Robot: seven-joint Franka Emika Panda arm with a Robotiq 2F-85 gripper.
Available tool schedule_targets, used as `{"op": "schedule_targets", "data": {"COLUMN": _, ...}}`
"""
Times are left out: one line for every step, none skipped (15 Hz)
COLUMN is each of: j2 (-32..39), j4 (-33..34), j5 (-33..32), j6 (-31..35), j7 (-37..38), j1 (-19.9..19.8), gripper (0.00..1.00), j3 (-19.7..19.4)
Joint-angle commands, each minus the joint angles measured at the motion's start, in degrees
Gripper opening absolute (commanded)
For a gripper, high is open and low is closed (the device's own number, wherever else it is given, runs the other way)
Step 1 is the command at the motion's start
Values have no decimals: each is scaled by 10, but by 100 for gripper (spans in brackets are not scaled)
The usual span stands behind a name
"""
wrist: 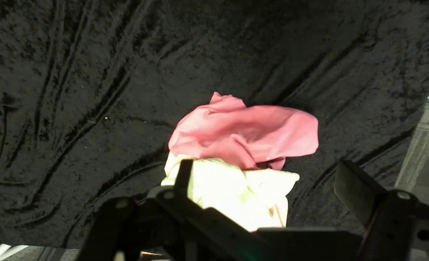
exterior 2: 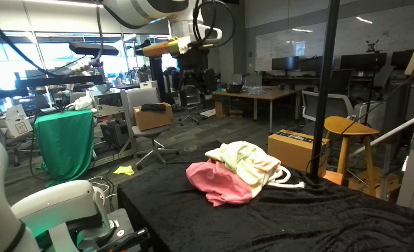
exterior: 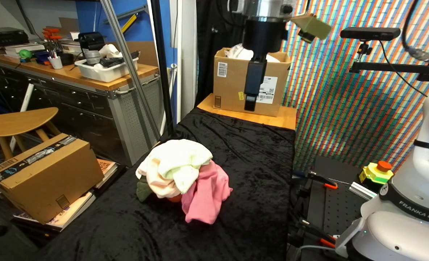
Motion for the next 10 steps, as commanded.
{"op": "schedule_targets", "data": {"j2": -120, "j4": -63, "j5": 28, "j6": -21, "j7": -12, "j1": 9, "gripper": 100, "j3": -6}}
{"op": "schedule_targets", "data": {"j2": -146, "j4": -79, "j5": 32, "j6": -20, "j7": -13, "j1": 11, "gripper": 100, "j3": -7}}
{"op": "schedule_targets", "data": {"j2": -170, "j4": -94, "j5": 33, "j6": -19, "j7": -12, "j1": 12, "gripper": 100, "j3": -6}}
{"op": "schedule_targets", "data": {"j2": -192, "j4": -109, "j5": 34, "j6": -16, "j7": -12, "j1": 13, "gripper": 100, "j3": -6}}
{"op": "schedule_targets", "data": {"j2": -212, "j4": -124, "j5": 35, "j6": -13, "j7": -11, "j1": 14, "gripper": 100, "j3": -6}}
{"op": "schedule_targets", "data": {"j2": -230, "j4": -137, "j5": 35, "j6": -10, "j7": -10, "j1": 15, "gripper": 100, "j3": -5}}
{"op": "schedule_targets", "data": {"j2": -248, "j4": -154, "j5": 32, "j6": 3, "j7": -6, "j1": 14, "gripper": 100, "j3": -3}}
{"op": "schedule_targets", "data": {"j2": -267, "j4": -172, "j5": 27, "j6": 23, "j7": -2, "j1": 11, "gripper": 100, "j3": 0}}
{"op": "schedule_targets", "data": {"j2": -281, "j4": -188, "j5": 25, "j6": 40, "j7": -6, "j1": 12, "gripper": 100, "j3": 0}}
{"op": "schedule_targets", "data": {"j2": -295, "j4": -203, "j5": 26, "j6": 55, "j7": -6, "j1": 12, "gripper": 100, "j3": -1}}
